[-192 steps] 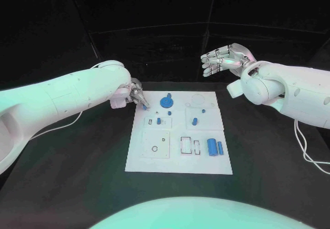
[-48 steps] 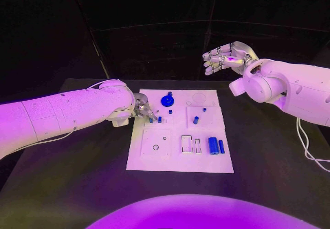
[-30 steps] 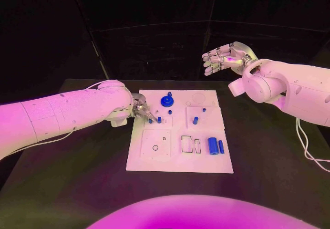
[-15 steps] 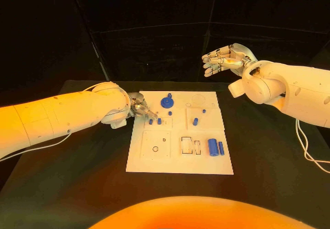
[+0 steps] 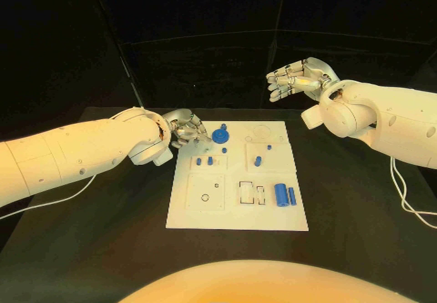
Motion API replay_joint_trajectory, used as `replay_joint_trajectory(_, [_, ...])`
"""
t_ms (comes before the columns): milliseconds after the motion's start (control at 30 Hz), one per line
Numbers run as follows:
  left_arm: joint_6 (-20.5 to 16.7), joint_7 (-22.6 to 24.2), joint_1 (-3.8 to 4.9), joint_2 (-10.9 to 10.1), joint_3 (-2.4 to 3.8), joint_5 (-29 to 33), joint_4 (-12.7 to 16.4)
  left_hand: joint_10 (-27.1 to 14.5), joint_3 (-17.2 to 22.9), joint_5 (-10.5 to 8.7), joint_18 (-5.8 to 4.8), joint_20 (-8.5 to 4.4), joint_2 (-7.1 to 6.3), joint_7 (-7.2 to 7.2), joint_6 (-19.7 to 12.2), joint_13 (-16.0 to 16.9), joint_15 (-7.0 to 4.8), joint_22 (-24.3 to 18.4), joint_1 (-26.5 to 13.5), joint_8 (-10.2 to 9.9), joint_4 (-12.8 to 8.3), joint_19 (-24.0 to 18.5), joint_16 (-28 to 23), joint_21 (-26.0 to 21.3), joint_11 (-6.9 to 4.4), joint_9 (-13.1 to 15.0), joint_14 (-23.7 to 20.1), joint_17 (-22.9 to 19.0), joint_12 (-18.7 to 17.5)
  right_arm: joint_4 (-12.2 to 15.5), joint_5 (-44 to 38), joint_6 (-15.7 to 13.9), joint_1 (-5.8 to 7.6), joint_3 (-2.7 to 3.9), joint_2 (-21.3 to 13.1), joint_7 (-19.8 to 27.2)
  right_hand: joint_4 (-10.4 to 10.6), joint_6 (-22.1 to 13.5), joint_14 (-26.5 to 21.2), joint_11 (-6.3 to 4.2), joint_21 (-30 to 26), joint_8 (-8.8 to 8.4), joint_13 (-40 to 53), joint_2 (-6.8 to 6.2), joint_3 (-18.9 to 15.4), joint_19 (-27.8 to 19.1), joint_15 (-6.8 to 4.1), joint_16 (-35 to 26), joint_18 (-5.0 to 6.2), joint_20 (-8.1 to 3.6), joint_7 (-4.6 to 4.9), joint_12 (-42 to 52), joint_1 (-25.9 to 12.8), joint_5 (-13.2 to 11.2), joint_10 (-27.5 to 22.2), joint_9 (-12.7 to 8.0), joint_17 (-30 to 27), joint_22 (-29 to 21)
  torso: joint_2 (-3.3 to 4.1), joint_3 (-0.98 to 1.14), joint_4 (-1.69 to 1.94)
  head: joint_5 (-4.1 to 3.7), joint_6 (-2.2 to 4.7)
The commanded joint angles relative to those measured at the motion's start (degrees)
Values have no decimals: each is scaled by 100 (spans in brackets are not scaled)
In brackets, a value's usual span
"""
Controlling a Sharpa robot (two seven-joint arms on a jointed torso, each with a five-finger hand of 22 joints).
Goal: Assemble the parts on the task board
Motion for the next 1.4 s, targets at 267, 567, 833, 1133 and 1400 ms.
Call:
replay_joint_trajectory(267, [-747, 2133, -11, 403, -21, -665, -391, -803, 626, 5, 445, 367, -279, 326, -22, -1251, 387, -2514, 533, -882, -776, -1692, -2291, -2739, 411, -851, -1787, -1627, -1729, -13, -36, 10, 10, 4, 25, 118, 35, -29, 14, 15, -30, 30, -10, 25, 4, 41, 20, -21, 29, -14, 5, -24, 21, 22, 4, 4, 6, -6, 11, -4, -14, -66, 64])
replay_joint_trajectory(567, [-432, 2023, -38, 810, -168, -2040, -968, -601, 510, -1, 294, 307, -672, 164, 343, -2197, 279, -1642, 415, -1513, -823, -574, -1742, -1736, 345, -1510, -1024, -1684, -2753, -13, -70, 16, 8, 4, 49, 121, 32, -30, 13, 14, -35, 31, -11, 28, 8, 42, 19, -23, 29, -15, 4, -25, 31, 26, 2, 4, 7, -6, 7, -5, -16, -84, 96])
replay_joint_trajectory(833, [164, 1659, -67, 1088, -220, -2888, -1399, -345, 352, 1, -32, 73, -718, 98, 616, -2564, 42, -50, 411, -1807, -761, 391, -604, -159, 251, -1835, -106, -1097, -3040, -7, -85, 10, 8, 4, 55, 116, 32, -30, 13, 14, -35, 31, -11, 28, 8, 42, 19, -23, 29, -15, 4, -25, 31, 26, 2, 4, 7, -6, 12, -4, -12, -98, 107])
replay_joint_trajectory(1133, [420, 1626, -93, 1286, -230, -3136, -1656, -146, 299, -1, -130, 8, -662, 62, 843, -2775, -9, 403, 439, -1931, -716, 598, -366, 254, 213, -1995, 130, -1038, -3207, -16, -87, 10, 7, 4, 78, 112, 32, -30, 13, 14, -35, 31, -11, 28, 8, 42, 19, -23, 29, -15, 4, -25, 31, 26, 2, 4, 7, -6, 1, -2, -6, -106, 84])
replay_joint_trajectory(1400, [456, 1750, -127, 1386, -231, -3158, -1706, 111, 357, -1, -183, 18, -591, 42, 1042, -2909, 18, 640, 485, -1977, -752, 683, -266, 463, 189, -2080, 241, -1031, -3305, -12, -87, 4, 7, 4, 85, 108, 30, -28, 14, 12, -42, 34, -11, 33, 13, 47, 18, -25, 30, -17, 3, -25, 43, 29, 4, 5, 8, -5, 0, 3, -2, -120, 80])
